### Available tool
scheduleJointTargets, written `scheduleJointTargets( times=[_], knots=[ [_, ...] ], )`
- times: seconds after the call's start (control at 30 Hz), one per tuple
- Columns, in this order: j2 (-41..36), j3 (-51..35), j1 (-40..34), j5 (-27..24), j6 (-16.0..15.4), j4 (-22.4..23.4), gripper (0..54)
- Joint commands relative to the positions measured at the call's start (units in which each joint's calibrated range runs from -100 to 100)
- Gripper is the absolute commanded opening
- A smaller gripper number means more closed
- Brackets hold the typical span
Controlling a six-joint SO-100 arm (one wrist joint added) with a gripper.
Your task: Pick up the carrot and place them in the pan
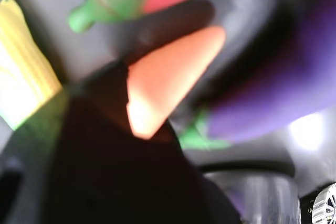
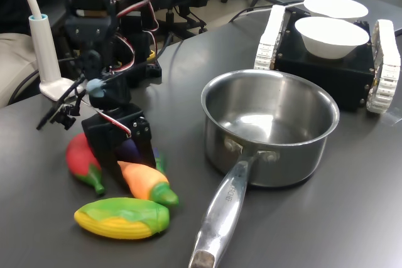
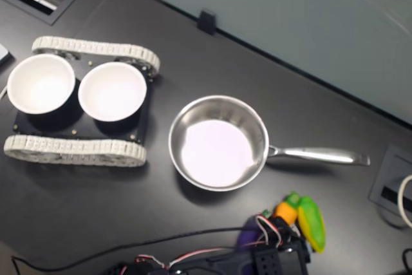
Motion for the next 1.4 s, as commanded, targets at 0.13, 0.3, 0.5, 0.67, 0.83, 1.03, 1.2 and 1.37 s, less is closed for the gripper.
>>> scheduleJointTargets(
  times=[0.13, 0.3, 0.5, 0.67, 0.83, 1.03, 1.2, 1.37],
  knots=[
    [-2.03, 1.36, 3.06, -0.68, 1.36, -1.18, 4.1],
    [-2.28, 1.45, 2.60, -1.03, 1.36, -1.44, 2.2],
    [-2.95, 2.54, 2.26, -1.03, 1.36, -1.52, 10.5],
    [-3.04, 2.99, 2.38, -1.17, 1.36, -1.61, 23.5],
    [-2.87, 2.99, 2.83, -1.32, 1.53, -2.04, 23.9],
    [-2.95, 3.45, 3.64, -1.17, 1.86, -2.29, 5.6],
    [-3.46, 3.72, 3.98, -1.66, 1.86, -2.72, 0.2],
    [-4.89, 3.72, 3.75, -3.03, 1.53, -2.80, 0.2]
  ],
)
